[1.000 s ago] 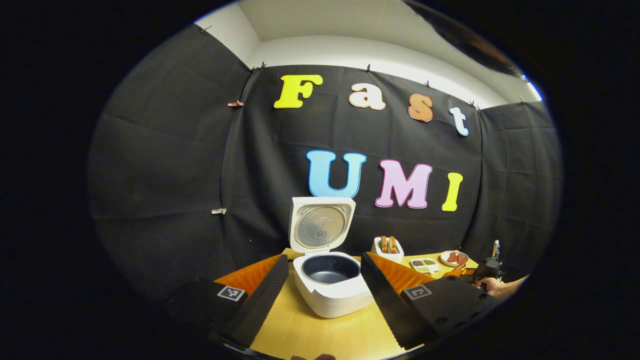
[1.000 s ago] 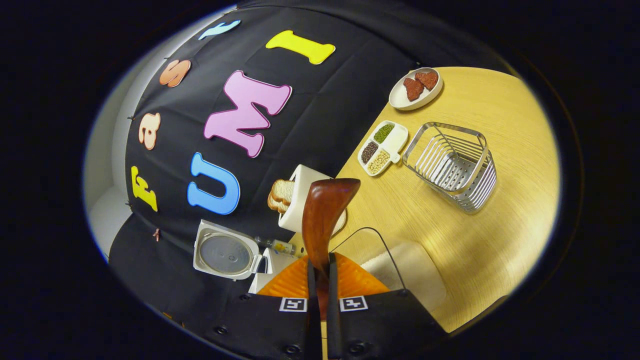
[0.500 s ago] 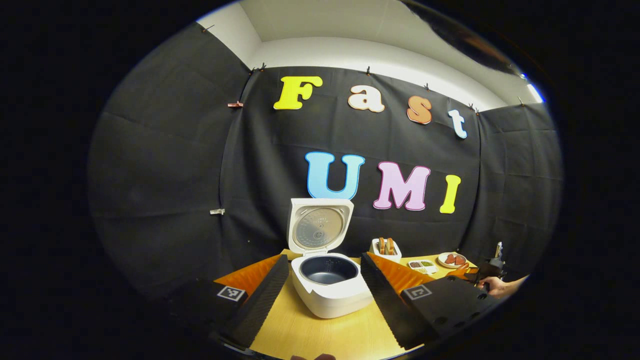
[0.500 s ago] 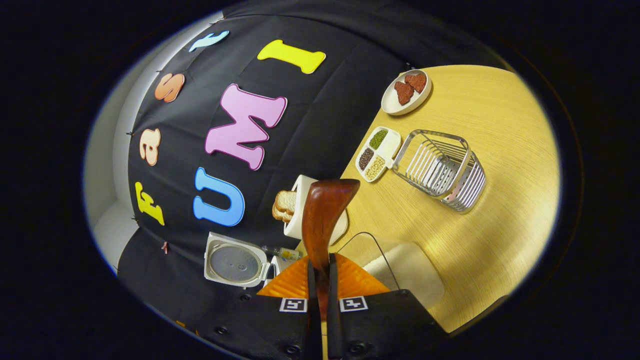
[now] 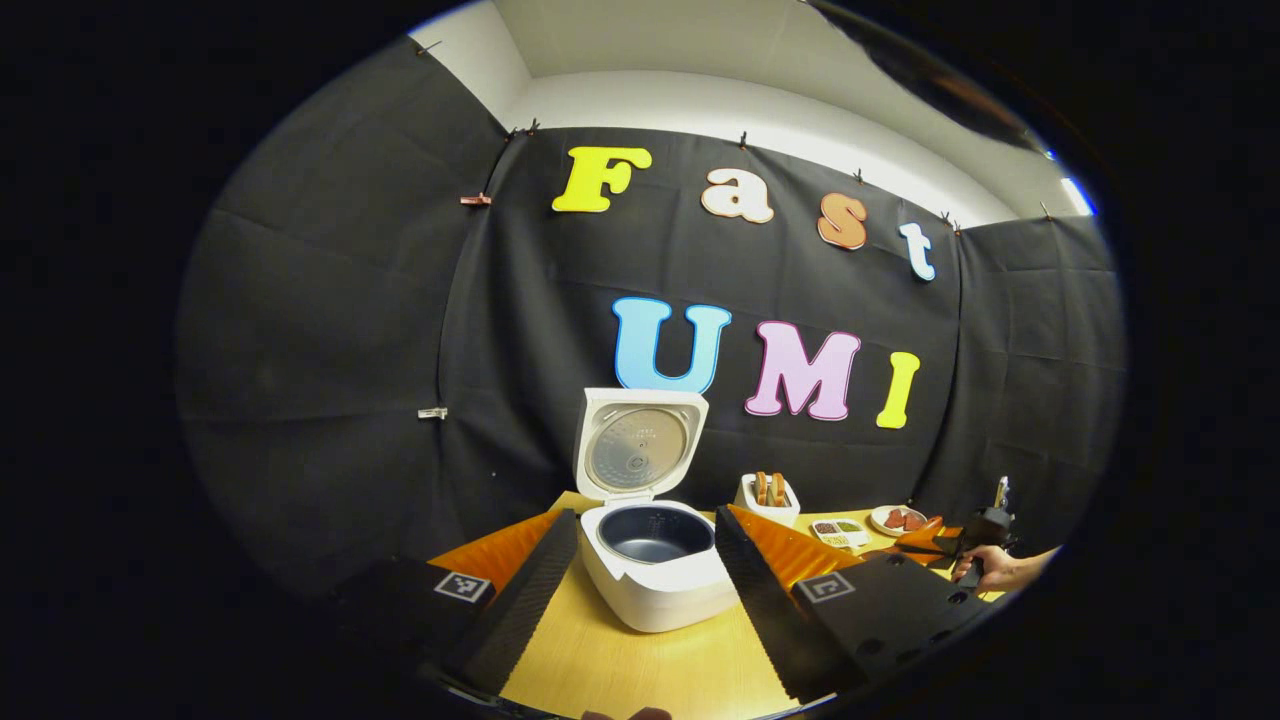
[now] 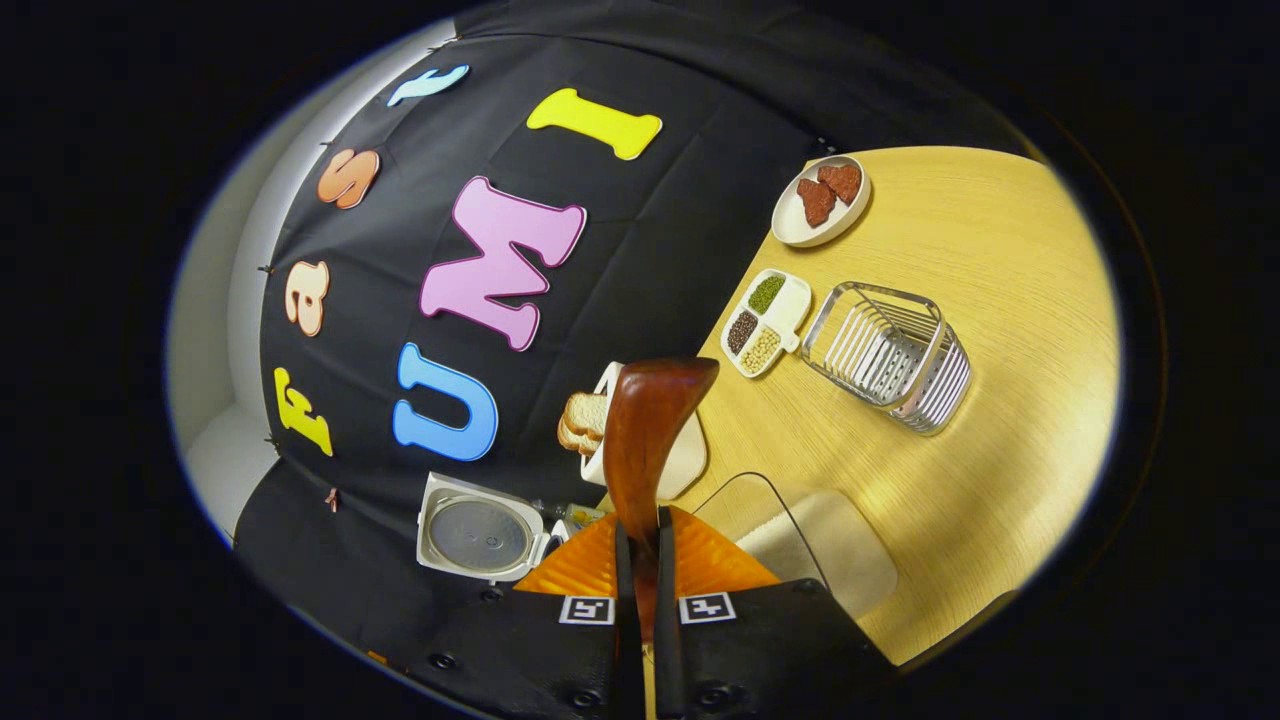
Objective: Close the left gripper, press the button to open the rice cooker; take a wooden spoon from the chopstick holder with the right hand, scoop a spoonful of rice and pour it into the rice cooker, then put the wooden spoon back into the chopstick holder.
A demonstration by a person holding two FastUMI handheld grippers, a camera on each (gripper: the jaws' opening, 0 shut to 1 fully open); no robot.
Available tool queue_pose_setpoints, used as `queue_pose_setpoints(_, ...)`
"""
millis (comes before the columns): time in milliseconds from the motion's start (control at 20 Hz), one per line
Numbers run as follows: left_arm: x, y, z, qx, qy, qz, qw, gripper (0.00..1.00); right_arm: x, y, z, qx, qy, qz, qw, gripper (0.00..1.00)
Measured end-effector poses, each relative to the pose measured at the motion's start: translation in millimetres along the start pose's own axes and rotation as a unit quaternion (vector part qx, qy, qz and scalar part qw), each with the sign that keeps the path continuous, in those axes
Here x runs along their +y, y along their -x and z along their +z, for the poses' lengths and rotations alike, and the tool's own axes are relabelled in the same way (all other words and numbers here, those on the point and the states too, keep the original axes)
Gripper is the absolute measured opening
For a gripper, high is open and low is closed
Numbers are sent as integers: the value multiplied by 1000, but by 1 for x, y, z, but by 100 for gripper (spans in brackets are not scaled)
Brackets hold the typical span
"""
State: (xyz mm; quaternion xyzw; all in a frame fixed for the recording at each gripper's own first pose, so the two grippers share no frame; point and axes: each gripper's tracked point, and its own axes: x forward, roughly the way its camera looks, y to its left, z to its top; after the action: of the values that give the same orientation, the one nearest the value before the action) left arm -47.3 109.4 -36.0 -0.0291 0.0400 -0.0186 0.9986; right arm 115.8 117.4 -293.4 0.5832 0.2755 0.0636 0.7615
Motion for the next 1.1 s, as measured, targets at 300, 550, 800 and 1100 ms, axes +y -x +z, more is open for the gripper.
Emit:
queue_pose_setpoints(300,3,3,-2,1,-3,-6,1000,96,43,6,4,-6,0,17,1000,9)
queue_pose_setpoints(550,8,3,-10,2,2,-8,1000,95,95,-4,-9,6,9,46,999,9)
queue_pose_setpoints(800,17,6,-19,2,14,-7,1000,95,157,-25,-40,25,2,83,996,9)
queue_pose_setpoints(1100,33,11,-32,10,7,-5,1000,95,205,-65,-91,51,1,105,993,9)
